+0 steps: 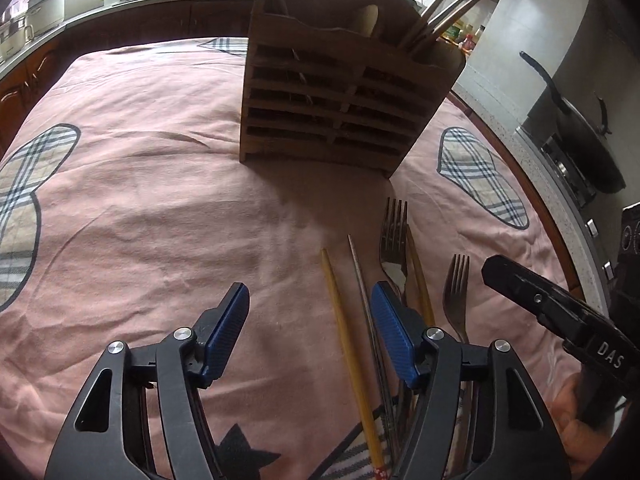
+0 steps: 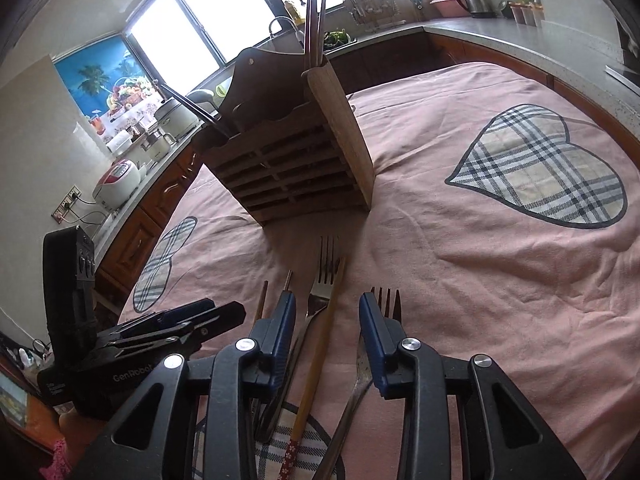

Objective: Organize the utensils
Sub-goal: 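Close the left tool on a wooden chopstick while the right tool grasps another wooden chopstick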

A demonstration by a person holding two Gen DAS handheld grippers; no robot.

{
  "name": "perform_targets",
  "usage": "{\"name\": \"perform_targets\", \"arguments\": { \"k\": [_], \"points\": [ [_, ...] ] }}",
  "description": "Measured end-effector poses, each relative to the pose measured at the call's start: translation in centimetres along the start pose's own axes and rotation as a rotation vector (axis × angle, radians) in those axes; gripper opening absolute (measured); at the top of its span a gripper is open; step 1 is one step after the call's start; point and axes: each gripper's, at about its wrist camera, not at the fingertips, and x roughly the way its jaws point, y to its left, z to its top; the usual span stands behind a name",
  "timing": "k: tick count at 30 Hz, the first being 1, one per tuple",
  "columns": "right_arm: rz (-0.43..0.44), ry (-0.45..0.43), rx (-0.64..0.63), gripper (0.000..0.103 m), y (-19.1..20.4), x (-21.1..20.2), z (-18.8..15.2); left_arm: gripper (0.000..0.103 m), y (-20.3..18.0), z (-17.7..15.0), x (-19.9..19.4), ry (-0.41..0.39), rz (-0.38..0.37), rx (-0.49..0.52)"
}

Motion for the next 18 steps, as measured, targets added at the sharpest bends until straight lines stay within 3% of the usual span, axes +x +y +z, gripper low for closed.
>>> {"name": "perform_targets", "arguments": {
  "k": [1, 2, 3, 4, 6, 15, 18],
  "points": [
    [0.000, 0.003, 0.000, 0.034, 0.0, 0.2, 0.2, 0.051, 0.0, 0.0, 0.6, 0.015, 0.005, 0.005],
    [0.001, 0.006, -0.001, 0.034, 0.0, 0.3, 0.3, 0.050, -0.2, 0.1, 0.7, 0.000, 0.019, 0.022],
    [0.002, 0.011, -0.005, 0.034, 0.0, 0.5, 0.4, 0.042, -0.4, 0.1, 0.7, -0.002, 0.033, 0.042],
    [0.003, 0.016, -0.009, 0.034, 0.1, 0.7, 0.5, 0.026, -0.4, 0.0, 0.8, 0.003, 0.039, 0.057],
    [0.004, 0.028, -0.020, 0.034, 0.3, 1.3, 0.5, 0.011, -0.1, -0.1, 0.7, 0.008, 0.030, 0.075],
    [-0.061, 0.110, -0.090, 0.034, 1.4, 4.9, 0.4, 0.009, 2.2, -0.8, -0.8, 0.054, -0.011, 0.060],
    [-0.090, 0.136, -0.118, 0.026, 1.5, 6.0, 0.5, 0.010, 2.6, -0.6, -0.7, 0.065, -0.011, 0.040]
  ]
}}
